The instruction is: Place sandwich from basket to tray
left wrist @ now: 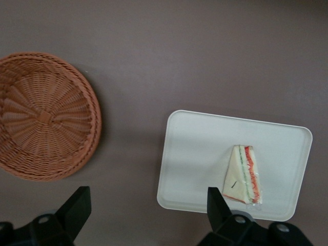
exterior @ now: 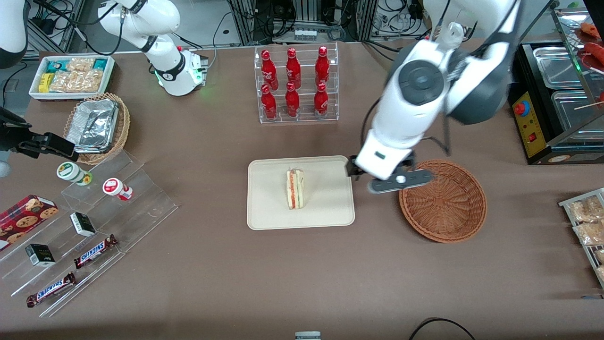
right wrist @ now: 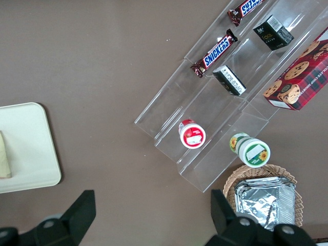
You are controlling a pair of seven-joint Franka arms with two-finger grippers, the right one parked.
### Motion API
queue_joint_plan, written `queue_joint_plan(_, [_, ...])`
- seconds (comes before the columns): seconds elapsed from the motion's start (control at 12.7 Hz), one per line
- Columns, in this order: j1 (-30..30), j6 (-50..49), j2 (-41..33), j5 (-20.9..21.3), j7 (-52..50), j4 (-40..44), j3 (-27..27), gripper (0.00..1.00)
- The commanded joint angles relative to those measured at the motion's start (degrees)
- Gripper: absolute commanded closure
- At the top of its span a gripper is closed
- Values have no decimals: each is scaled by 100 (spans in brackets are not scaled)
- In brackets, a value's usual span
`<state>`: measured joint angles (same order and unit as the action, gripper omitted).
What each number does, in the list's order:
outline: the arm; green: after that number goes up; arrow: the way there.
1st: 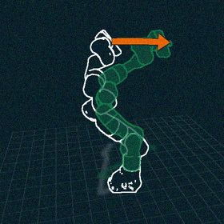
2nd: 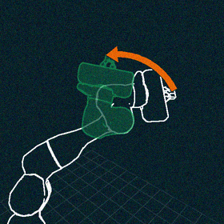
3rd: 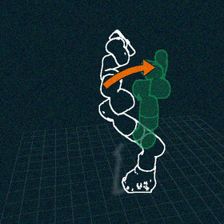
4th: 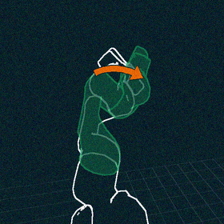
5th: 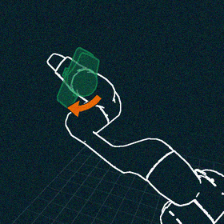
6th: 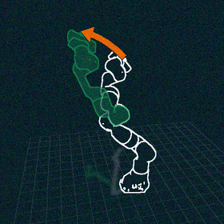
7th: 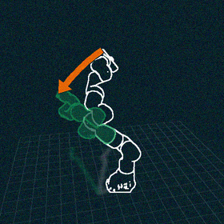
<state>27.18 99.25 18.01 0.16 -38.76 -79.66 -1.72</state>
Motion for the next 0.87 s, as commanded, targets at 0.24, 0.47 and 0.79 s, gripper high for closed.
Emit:
queue_joint_plan(0.24, [-888, -870, -1141, -7, 1210, -489, -47, 0])
queue_joint_plan(0.47, [-1398, -1179, -1378, -7, 1992, -515, -47, 0])
queue_joint_plan(0.79, [-2137, -1460, -1555, -25, 3187, -542, -47, 0])
